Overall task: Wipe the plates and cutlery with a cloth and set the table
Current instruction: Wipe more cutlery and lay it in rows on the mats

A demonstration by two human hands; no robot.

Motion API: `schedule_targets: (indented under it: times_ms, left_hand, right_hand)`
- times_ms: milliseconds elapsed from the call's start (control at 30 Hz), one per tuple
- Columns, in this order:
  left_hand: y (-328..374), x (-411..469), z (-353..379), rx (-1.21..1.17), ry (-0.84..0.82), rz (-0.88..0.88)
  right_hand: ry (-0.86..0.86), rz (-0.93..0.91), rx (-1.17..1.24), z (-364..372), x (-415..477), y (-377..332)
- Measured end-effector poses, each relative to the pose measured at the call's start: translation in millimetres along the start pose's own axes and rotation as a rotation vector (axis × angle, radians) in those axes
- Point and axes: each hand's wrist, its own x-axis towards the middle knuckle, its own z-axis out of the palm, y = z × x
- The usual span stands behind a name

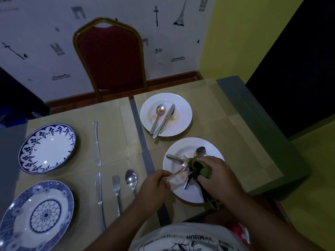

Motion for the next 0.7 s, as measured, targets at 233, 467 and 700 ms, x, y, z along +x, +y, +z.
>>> schedule_targets:
  times_ms: [233, 467, 700]
  left_hand:
    - [6.5, 0.4, 0.5, 0.005, -0.093, -0.099]
    - [17.7, 5.8, -0.5, -0.19, -0.111, -0.409]
    - [24.9, 12.9, 13.8, -0.178, -0.167, -0.36]
  right_hand:
    - [-0.079, -0.19, -0.051, 7.1, 3.5, -8.4]
    - [0.072, -0.002, -0.01, -8.9, 11.9, 12.6]
    - [0.08, -0.105, -0.008, -7.3, -2.3, -1.3]
